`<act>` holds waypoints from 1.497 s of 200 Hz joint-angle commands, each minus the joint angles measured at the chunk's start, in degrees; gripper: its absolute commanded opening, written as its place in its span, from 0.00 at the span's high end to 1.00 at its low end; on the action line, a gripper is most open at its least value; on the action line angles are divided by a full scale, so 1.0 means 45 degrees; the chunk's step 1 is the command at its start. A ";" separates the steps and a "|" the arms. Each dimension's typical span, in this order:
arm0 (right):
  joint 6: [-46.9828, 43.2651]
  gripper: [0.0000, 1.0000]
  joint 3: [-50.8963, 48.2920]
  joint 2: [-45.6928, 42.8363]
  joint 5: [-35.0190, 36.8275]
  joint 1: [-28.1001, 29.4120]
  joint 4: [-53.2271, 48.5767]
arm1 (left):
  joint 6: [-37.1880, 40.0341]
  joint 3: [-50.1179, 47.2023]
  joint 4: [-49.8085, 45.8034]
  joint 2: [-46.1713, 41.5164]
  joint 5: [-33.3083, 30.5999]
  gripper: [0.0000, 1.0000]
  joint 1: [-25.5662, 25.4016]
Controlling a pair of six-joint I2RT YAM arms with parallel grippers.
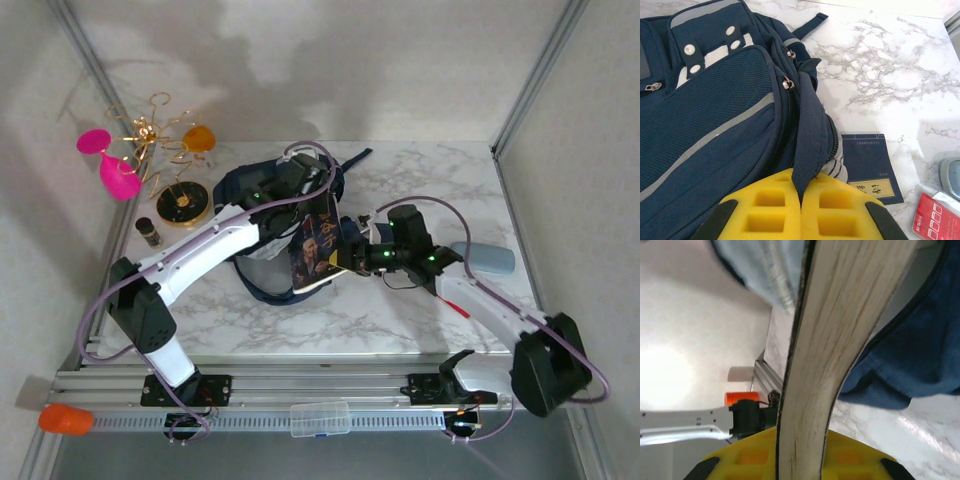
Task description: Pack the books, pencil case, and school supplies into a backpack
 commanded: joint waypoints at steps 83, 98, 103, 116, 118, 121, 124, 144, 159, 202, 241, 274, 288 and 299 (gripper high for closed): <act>0.1902 0.82 0.3541 0.6878 0.2517 0.1058 0.5691 | -0.0783 -0.0500 0.1692 -0.1622 0.0495 1.00 0.0423; 0.2735 0.70 0.3553 0.7579 0.2959 0.1080 0.6663 | -0.0956 -0.0571 0.1683 -0.1637 0.0329 1.00 0.0539; 0.2946 0.66 0.3593 0.7821 0.2870 0.1090 0.6943 | -0.0959 -0.0608 0.1760 -0.1678 0.0363 1.00 0.0576; 0.2950 0.59 0.3973 0.8281 0.2532 0.1134 0.6575 | -0.0942 -0.0762 0.1892 -0.1779 0.0325 1.00 0.0632; 0.2922 0.57 0.4013 0.8308 0.2511 0.1138 0.6472 | -0.0940 -0.0791 0.1900 -0.1783 0.0337 1.00 0.0650; 0.2867 0.56 0.4052 0.8323 0.2489 0.1154 0.6347 | -0.0940 -0.0811 0.1914 -0.1804 0.0355 1.00 0.0660; 0.2790 0.53 0.4019 0.8285 0.2505 0.1177 0.6215 | -0.0930 -0.0845 0.1918 -0.1819 0.0390 1.00 0.0694; 0.2275 0.46 0.3532 0.7657 0.3034 0.1273 0.5131 | -0.0863 -0.0956 0.1984 -0.1812 0.0610 1.00 0.0817; 0.1962 0.49 0.2918 0.7098 0.3799 0.1351 0.4419 | -0.0832 -0.1026 0.2039 -0.1795 0.0625 1.00 0.0847; 0.2049 0.81 0.3031 0.7799 0.3679 0.1608 0.4453 | -0.0677 -0.1157 0.2166 -0.1734 0.0817 1.00 0.0857; 0.1124 0.95 0.5185 0.8846 0.5629 0.1598 0.2964 | -0.0423 -0.1434 0.1655 -0.1976 0.0841 1.00 0.0857; 0.0661 0.97 0.6234 0.9229 0.7114 0.1511 0.2564 | -0.0182 -0.1900 0.1335 -0.2362 0.0606 1.00 0.0862; 0.0249 0.97 0.6655 0.9352 0.7505 0.1510 0.2312 | -0.0084 -0.2023 0.1259 -0.2419 0.0476 1.00 0.0876; -0.0162 0.96 0.7049 0.9462 0.7667 0.1510 0.1799 | -0.0006 -0.2084 0.1251 -0.2454 0.0389 1.00 0.0877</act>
